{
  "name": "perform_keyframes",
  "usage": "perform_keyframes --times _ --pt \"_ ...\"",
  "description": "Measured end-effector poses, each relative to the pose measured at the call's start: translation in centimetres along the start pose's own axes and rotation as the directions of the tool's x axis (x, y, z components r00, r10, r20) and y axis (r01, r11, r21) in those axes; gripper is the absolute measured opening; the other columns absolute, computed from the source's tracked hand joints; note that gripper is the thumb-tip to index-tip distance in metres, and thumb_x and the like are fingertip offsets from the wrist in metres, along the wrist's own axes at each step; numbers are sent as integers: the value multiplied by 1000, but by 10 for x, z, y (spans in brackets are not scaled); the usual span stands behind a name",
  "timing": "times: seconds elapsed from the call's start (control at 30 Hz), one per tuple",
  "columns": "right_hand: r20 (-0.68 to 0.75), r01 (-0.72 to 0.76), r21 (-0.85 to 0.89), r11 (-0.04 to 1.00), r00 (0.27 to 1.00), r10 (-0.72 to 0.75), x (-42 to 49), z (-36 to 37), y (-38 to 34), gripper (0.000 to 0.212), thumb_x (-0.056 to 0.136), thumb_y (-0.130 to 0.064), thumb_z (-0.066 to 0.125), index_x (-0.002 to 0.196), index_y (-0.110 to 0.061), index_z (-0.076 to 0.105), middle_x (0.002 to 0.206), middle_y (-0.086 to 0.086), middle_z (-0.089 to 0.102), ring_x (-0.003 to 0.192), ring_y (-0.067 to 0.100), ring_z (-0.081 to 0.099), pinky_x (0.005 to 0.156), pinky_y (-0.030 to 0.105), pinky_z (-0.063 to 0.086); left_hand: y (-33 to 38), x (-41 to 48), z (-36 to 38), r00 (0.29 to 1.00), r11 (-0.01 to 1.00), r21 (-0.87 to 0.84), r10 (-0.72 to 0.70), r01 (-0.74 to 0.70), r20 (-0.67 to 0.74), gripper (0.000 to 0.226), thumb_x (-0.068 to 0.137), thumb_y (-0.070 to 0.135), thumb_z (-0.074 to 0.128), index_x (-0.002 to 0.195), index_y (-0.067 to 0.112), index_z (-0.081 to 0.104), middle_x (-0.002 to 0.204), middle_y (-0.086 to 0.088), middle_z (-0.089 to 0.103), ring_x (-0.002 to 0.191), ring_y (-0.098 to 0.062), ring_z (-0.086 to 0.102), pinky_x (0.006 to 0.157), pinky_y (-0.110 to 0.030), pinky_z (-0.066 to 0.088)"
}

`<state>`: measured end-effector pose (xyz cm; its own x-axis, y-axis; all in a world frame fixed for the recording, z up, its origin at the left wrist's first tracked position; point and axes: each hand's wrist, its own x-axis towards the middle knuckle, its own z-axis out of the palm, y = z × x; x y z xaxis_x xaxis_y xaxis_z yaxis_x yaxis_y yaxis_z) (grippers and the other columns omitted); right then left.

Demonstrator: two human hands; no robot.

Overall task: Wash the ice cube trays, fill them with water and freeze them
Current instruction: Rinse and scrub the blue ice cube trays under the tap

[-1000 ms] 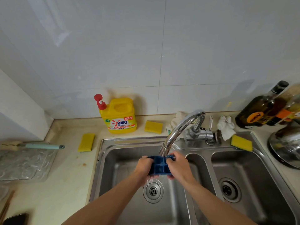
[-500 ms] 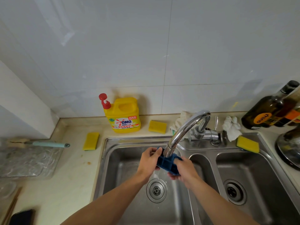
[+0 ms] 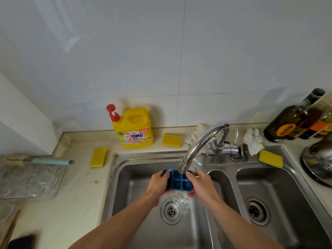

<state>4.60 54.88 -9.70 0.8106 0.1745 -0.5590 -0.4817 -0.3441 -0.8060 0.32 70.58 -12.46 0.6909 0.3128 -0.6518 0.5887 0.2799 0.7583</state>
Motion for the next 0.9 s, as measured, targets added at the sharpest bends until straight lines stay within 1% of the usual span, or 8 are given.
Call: perform_keyframes --times 0.13,0.27,0.33,0.43,0.53,0.7,0.8,0.9 --pt "-48 49 5 999 998 -48 -2 -6 -3 9 100 -23 63 103 -15 62 103 13 70 82 29 75 65 39 65 0 -3 7 999 990 -140 18 -12 43 17 101 24 60 113 15 69 95 -6 78 85 -18 76 65 -25 59" --pt "-77 18 132 991 997 -7 0 -6 -2 9 99 -13 64 106 -12 59 111 15 65 92 32 73 60 31 63 -3 -7 14 998 960 -279 39 -23 52 41 93 4 67 129 11 49 121 -17 65 104 -28 71 75 -29 60" --pt "-60 -15 202 979 998 28 1 -2 0 10 99 -8 63 107 -10 57 110 17 66 93 31 74 62 33 63 -5 -12 20 996 934 -355 -4 36 89 41 92 -4 62 128 8 47 118 -23 68 98 -32 74 72 -32 60" --pt "-12 -23 240 971 1000 26 0 6 3 13 98 -4 59 110 -7 57 110 19 68 93 30 75 68 39 65 -6 -17 28 995 911 -405 -58 84 75 28 93 -6 53 120 2 58 104 -22 75 90 -33 75 65 -35 60" --pt "63 -1 150 989 998 -9 -3 10 7 18 98 -7 58 114 -14 58 109 16 71 87 25 78 69 39 65 -3 -12 26 999 934 -355 -51 41 -17 26 91 -8 48 109 3 62 103 -21 74 97 -36 72 71 -41 60" --pt "144 -14 61 998 990 6 -4 9 10 28 96 -9 66 120 -19 55 109 12 73 89 25 77 72 41 65 6 -7 16 993 976 -195 84 -98 -79 35 82 -13 49 102 10 65 92 -17 75 89 -33 73 69 -39 63" --pt "203 -5 4 1000 979 4 -9 13 5 36 89 -3 69 115 -21 53 97 15 75 73 26 76 66 37 64 9 -6 15 992 980 -177 78 -95 -102 34 82 -13 50 98 11 66 86 -12 75 84 -29 73 65 -34 61" --pt "108 80 -107 991 992 -68 -11 20 1 18 89 -2 62 103 -12 60 81 16 74 52 25 67 52 34 59 6 -7 20 993 983 -150 91 -102 -80 29 83 -10 51 97 10 66 85 -13 74 79 -26 72 66 -36 62"
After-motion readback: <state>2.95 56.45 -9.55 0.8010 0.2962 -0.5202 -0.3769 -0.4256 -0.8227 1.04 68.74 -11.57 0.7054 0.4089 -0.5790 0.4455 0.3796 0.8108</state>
